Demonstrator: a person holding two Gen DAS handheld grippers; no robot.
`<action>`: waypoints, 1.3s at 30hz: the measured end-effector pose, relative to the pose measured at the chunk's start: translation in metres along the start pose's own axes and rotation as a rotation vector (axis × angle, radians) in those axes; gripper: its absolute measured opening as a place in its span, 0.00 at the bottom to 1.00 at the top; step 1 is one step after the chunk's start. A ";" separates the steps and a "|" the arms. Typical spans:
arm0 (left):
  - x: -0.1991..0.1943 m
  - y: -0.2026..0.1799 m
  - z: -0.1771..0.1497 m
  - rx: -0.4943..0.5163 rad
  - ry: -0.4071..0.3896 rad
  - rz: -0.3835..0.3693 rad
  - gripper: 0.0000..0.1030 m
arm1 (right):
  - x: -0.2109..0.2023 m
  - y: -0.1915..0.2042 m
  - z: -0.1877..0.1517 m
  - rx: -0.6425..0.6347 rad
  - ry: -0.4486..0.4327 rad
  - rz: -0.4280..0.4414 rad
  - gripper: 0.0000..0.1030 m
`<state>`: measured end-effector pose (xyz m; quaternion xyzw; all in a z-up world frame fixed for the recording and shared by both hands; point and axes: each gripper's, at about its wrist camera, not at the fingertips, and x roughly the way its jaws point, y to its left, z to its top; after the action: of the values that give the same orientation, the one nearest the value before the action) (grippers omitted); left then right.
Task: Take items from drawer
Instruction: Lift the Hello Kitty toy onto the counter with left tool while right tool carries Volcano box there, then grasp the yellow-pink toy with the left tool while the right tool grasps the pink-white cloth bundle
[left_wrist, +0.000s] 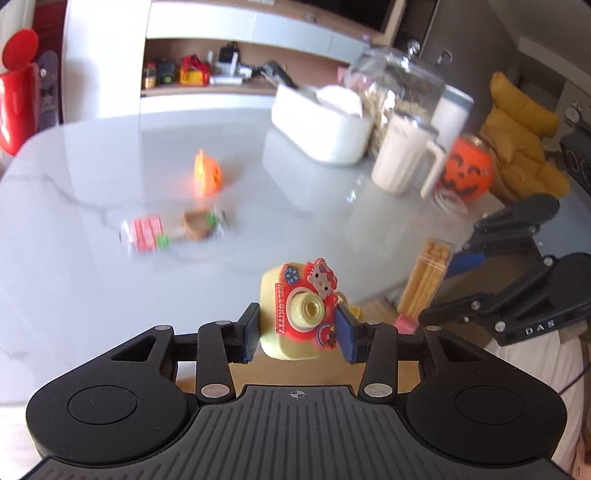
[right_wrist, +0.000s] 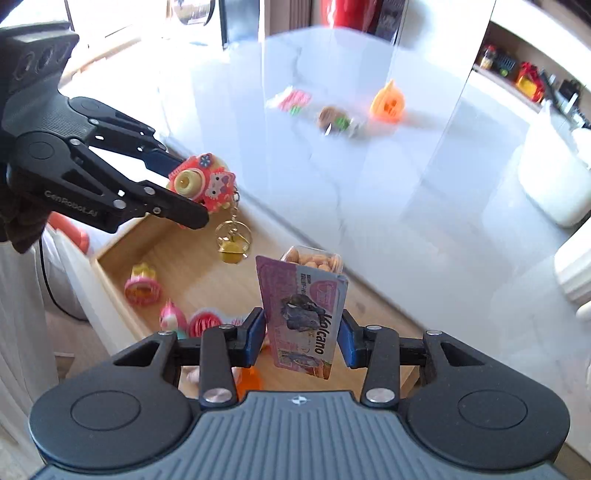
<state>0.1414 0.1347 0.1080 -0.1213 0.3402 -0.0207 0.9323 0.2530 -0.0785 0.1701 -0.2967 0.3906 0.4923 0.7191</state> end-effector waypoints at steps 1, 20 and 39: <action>0.000 0.000 0.013 0.001 -0.039 0.019 0.45 | -0.006 -0.011 0.009 0.018 -0.047 -0.010 0.40; 0.083 0.031 0.058 -0.020 -0.122 0.281 0.43 | 0.074 -0.114 0.086 0.329 -0.165 -0.110 0.51; 0.086 0.022 -0.120 0.200 0.817 0.155 0.40 | 0.095 -0.019 -0.027 0.248 0.111 0.144 0.71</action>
<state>0.1301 0.1203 -0.0402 0.0140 0.6860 -0.0299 0.7268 0.2840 -0.0616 0.0764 -0.2037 0.5079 0.4733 0.6903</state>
